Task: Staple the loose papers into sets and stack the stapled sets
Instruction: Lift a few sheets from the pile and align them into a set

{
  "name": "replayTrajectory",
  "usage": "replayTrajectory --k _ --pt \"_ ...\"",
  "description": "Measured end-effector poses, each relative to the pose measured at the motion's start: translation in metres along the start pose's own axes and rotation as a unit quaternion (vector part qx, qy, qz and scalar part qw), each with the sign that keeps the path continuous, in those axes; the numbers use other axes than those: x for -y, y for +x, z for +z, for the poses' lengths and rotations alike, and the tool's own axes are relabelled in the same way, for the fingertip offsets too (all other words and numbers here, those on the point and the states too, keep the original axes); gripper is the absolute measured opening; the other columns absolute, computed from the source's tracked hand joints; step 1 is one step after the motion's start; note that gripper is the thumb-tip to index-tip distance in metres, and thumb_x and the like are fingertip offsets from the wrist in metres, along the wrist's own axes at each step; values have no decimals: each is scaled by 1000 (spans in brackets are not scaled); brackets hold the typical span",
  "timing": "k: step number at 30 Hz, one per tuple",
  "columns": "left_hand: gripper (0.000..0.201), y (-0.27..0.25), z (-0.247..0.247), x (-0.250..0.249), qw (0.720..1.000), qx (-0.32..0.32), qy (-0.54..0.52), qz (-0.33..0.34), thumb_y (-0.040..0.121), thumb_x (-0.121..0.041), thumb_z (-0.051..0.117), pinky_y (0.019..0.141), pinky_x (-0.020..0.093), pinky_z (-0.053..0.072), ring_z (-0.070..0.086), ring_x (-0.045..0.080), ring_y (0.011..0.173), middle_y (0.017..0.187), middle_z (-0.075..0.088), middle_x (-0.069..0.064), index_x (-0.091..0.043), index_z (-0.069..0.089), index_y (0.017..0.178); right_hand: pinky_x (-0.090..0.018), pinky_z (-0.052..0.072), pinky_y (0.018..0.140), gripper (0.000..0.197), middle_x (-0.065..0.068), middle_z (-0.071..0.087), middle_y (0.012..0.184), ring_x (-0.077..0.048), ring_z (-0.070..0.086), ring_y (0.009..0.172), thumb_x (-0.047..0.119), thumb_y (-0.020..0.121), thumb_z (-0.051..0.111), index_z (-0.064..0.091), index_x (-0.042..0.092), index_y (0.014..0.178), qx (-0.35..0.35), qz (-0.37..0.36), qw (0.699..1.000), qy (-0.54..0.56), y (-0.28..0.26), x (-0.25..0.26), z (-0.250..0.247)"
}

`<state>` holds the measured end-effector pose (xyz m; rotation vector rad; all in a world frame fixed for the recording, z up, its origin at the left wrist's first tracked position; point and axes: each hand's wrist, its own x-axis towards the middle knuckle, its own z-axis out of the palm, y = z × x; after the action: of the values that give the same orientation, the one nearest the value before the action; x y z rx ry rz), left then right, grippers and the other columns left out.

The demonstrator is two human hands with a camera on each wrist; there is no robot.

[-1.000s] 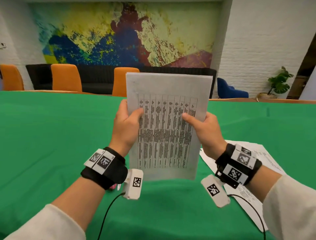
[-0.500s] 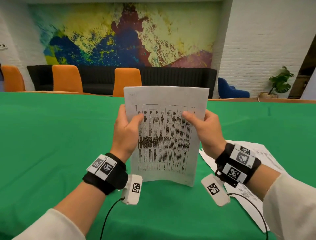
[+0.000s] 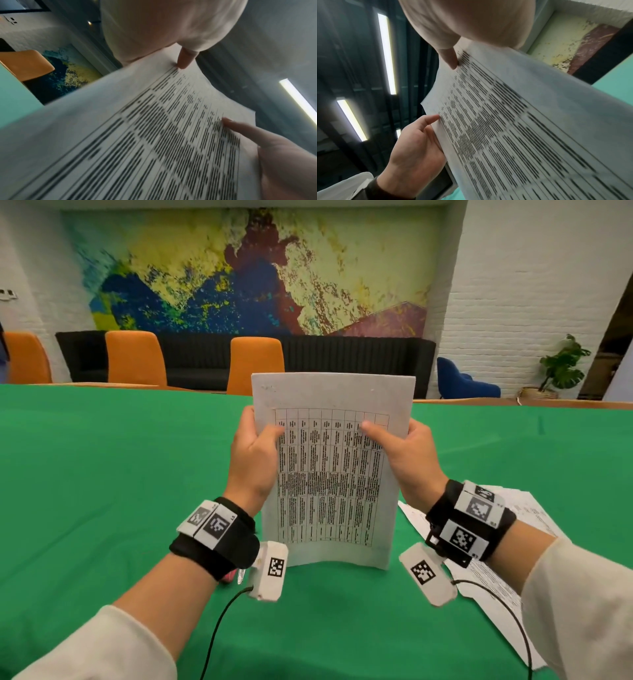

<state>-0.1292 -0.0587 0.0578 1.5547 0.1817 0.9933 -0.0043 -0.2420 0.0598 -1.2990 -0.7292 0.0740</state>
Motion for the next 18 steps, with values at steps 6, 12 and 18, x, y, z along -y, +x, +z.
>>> replayTrajectory --k 6,12,18 --pt "25 7 -2 -5 1000 -1 -5 9 95 -18 51 94 52 60 72 22 108 114 75 0 -21 62 117 -44 65 81 10 -9 79 104 -27 77 96 11 98 68 72 15 107 8 -6 1000 19 3 8 2" --pt "34 -4 -4 10 999 8 -18 -28 91 -22 55 101 56 56 71 24 114 119 76 1 -21 64 123 -51 62 88 14 -10 79 106 -28 77 98 11 95 71 72 14 109 6 21 1000 6 -5 -9 5" --pt "34 -5 -5 12 999 3 -21 -33 93 -22 62 101 54 56 72 22 114 120 76 0 -19 64 127 -46 63 84 14 -9 80 104 -28 77 97 11 94 72 73 14 108 4 4 1000 9 -7 -8 2"
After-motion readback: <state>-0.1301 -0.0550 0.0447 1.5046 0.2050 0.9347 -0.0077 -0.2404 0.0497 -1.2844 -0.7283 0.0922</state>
